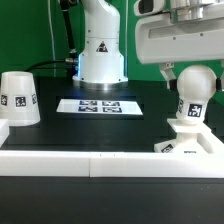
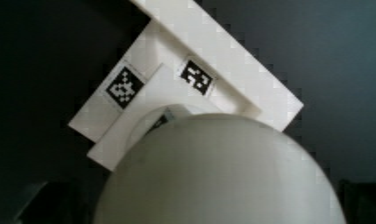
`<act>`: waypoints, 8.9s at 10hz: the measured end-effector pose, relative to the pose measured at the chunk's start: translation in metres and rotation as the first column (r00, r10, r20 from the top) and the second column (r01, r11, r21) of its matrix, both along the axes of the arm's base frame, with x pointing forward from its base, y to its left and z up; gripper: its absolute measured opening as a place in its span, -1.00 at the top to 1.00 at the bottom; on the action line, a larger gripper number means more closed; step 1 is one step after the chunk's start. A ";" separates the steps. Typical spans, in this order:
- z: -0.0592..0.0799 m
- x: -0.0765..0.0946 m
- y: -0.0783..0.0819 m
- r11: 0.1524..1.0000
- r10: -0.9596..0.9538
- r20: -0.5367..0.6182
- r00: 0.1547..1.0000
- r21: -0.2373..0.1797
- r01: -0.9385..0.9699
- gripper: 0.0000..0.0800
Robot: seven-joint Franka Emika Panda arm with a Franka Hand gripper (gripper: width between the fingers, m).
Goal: Assemble lamp
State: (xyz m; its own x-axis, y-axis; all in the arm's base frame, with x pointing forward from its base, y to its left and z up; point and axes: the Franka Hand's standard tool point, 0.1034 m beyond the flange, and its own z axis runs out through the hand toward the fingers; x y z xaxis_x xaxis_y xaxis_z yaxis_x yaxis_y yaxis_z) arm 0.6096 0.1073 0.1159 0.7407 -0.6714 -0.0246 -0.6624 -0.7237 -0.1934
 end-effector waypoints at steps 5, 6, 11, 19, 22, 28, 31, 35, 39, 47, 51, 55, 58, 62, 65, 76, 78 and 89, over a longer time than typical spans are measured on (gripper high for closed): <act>0.000 0.000 -0.001 0.931 0.365 0.052 0.930 -0.054 -0.362 -0.75; 0.000 0.000 -0.001 0.913 0.406 0.057 0.912 -0.062 -0.403 -0.75; 0.002 0.009 -0.001 0.411 0.910 0.074 0.409 -0.307 -0.858 -0.75; 0.001 0.010 -0.007 -0.088 0.996 -0.044 -0.077 -0.373 -0.924 -0.75; 0.001 0.010 -0.007 -0.147 0.989 -0.061 -0.133 -0.377 -0.915 -0.75; 0.003 0.010 -0.006 0.078 0.996 -0.011 0.088 -0.368 -0.926 -0.44; 0.007 0.014 -0.006 0.422 0.902 0.061 0.428 -0.339 -0.841 -0.44; 0.007 0.018 -0.013 0.584 0.804 0.113 0.584 -0.337 -0.739 -0.44; 0.009 0.022 -0.023 0.731 0.669 0.153 0.727 -0.310 -0.608 -0.44; 0.007 0.006 -0.025 0.987 0.102 0.325 0.940 -0.149 -0.056 -0.44; 0.006 0.004 -0.027 0.994 0.005 0.322 0.947 -0.103 0.030 -0.71; 0.011 0.010 -0.022 0.956 0.265 0.322 0.909 -0.211 -0.204 -0.75; 0.017 0.015 -0.013 0.828 0.547 0.255 0.797 -0.303 -0.472 -0.75; 0.015 0.014 -0.016 0.609 0.786 0.130 0.605 -0.334 -0.720 -0.75; 0.016 0.014 -0.011 0.494 0.864 0.082 0.496 -0.328 -0.806 -0.75; 0.016 0.005 0.009 -0.121 0.991 -0.101 -0.089 -0.382 -0.916 -0.75; 0.014 0.005 0.002 -0.283 0.958 -0.151 -0.243 -0.375 -0.883 -0.75; 0.002 0.004 -0.030 -0.621 0.784 -0.260 -0.564 -0.305 -0.722 -0.71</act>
Offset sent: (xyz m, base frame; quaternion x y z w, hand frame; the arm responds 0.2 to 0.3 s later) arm 0.0000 0.0000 0.0000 0.0000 0.0000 -0.1296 0.9916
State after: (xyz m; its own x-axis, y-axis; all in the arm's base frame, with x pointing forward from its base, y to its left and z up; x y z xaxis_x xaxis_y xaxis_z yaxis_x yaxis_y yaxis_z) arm 0.6132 0.0776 0.1182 0.0766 0.9970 -0.0102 0.9736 -0.0726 0.2163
